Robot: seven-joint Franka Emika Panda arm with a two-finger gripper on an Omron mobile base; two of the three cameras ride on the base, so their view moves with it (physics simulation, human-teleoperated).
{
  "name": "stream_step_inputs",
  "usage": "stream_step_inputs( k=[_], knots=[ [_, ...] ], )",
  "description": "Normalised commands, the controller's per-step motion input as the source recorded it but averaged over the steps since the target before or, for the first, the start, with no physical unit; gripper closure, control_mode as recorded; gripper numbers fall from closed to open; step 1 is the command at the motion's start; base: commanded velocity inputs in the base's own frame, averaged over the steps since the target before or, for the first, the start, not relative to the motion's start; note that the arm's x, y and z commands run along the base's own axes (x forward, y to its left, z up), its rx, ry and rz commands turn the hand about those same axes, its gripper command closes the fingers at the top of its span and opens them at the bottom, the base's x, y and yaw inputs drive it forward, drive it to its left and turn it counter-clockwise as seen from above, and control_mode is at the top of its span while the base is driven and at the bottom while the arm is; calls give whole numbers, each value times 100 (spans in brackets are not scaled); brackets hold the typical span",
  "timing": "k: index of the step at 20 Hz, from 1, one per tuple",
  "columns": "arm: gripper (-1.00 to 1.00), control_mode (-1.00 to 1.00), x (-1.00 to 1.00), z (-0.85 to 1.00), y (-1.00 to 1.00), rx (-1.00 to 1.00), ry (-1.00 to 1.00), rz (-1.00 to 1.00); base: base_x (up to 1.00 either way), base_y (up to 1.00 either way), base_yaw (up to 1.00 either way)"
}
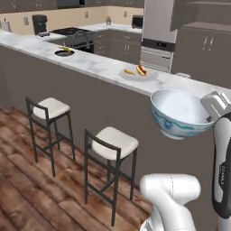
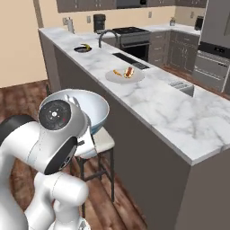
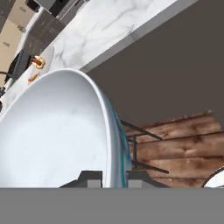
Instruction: Take the smaller bowl and place it next to the appetizer plate on the dining counter , and place the larger bowl next to the plate with cooked food.
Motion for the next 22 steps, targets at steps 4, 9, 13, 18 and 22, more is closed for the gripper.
stream_step_inputs(
  k=[4,9,13,18,22],
  knots=[
    [100,100,0,0,0,0,0,0,47,75,-35],
    [100,100,0,0,0,0,0,0,50,74,-36],
    [100,100,0,0,0,0,0,0,51,60,-36],
    [100,100,0,0,0,0,0,0,48,38,-37],
    [100,100,0,0,0,0,0,0,36,14,-37]
  ],
)
